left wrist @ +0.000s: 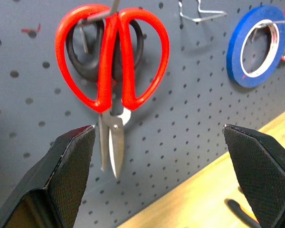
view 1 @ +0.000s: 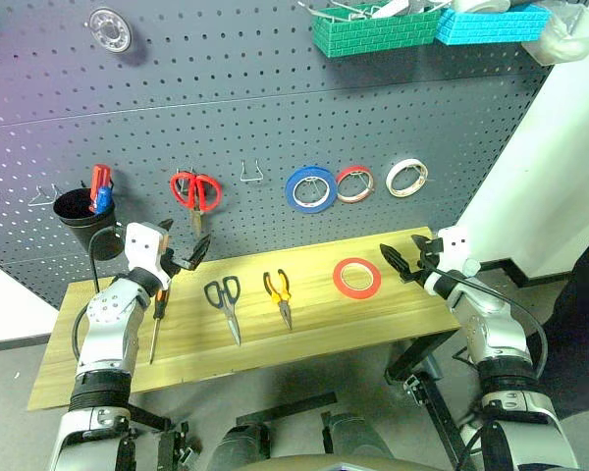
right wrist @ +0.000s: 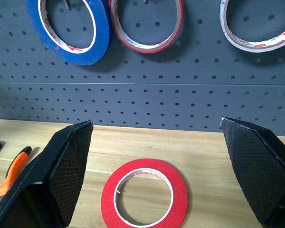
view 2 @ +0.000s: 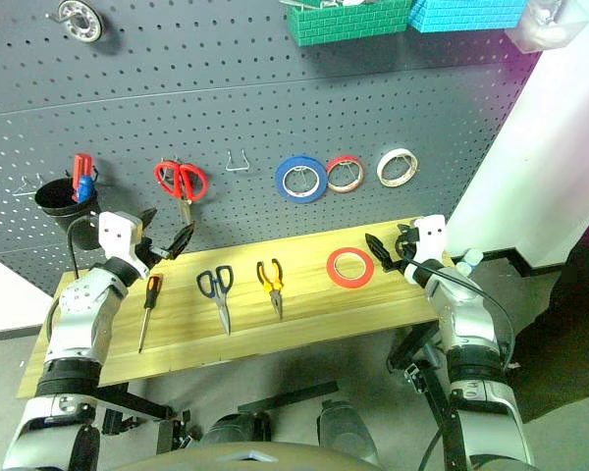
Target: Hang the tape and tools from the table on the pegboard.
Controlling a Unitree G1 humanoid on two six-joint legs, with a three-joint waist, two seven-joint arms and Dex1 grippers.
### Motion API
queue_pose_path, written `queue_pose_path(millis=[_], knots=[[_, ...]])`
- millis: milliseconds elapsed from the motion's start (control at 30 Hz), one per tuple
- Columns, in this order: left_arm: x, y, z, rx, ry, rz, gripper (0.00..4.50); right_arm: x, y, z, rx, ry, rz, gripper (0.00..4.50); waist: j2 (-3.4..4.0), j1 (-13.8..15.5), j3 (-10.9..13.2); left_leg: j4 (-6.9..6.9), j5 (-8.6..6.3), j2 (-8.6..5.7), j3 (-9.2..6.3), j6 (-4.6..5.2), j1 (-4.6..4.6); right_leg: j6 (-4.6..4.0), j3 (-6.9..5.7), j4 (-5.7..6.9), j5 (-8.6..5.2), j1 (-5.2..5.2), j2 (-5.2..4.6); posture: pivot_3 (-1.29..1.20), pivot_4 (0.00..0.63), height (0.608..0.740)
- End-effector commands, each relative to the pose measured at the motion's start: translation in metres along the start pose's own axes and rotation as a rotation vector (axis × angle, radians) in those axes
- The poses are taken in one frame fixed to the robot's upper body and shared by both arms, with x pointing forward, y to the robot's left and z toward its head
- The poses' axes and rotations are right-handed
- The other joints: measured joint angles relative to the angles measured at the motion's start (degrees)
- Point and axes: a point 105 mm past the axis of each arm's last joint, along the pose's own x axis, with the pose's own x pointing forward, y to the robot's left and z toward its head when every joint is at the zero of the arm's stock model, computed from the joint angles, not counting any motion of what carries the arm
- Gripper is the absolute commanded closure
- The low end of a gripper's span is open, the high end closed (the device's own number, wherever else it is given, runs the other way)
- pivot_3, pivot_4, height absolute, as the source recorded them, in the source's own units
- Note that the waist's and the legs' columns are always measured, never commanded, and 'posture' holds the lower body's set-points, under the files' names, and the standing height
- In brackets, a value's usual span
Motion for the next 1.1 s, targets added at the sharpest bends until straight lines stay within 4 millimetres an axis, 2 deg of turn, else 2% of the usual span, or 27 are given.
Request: queue_pose_path(millis=[33, 333, 500, 967, 1100], knots=[[-0.002, 0.005, 0.015, 0.027, -0.047, 0.013, 0.01, 0.003, -0.002, 0.017, -0.032, -0.035, 0.012, 0.00, 0.00, 0.2, 0.0, 0.00, 0.00, 0.00, 0.00, 0.00, 0.00, 0.00, 0.00, 0.00, 0.00, 0.00, 0.00, -0.13, 0.026, 0.740], [-0.002, -0.007, 0.010, -0.005, -0.035, -0.018, 0.01, 0.006, 0.000, 0.017, -0.044, -0.026, 0.025, 0.00, 0.00, 2.3, 0.0, -0.01, -0.01, 0.00, 0.00, -0.01, 0.00, 0.00, 0.02, 0.00, 0.00, -0.02, -0.02, -0.12, 0.034, 0.740], [-0.002, -0.005, 0.010, 0.000, -0.023, -0.033, 0.01, 0.005, -0.002, 0.019, -0.051, -0.026, 0.022, 0.00, 0.01, 3.3, 0.0, -0.02, -0.01, 0.00, 0.01, -0.01, 0.00, -0.01, 0.04, -0.01, 0.00, -0.04, -0.02, -0.12, 0.037, 0.740], [-0.003, -0.007, 0.008, -0.003, -0.021, -0.025, 0.01, 0.005, 0.001, 0.017, -0.060, -0.013, 0.040, 0.00, 0.02, 3.4, 0.0, -0.05, -0.02, 0.00, 0.01, -0.01, 0.00, -0.02, 0.04, -0.03, -0.01, -0.04, -0.04, -0.11, 0.037, 0.740], [-0.002, -0.014, 0.006, -0.013, -0.012, -0.059, 0.01, 0.006, 0.003, 0.017, -0.069, -0.008, 0.052, 0.00, 0.02, 3.4, 0.0, -0.05, -0.02, 0.00, 0.01, -0.01, -0.01, -0.02, 0.04, -0.04, -0.01, -0.04, -0.04, -0.10, 0.042, 0.740]])
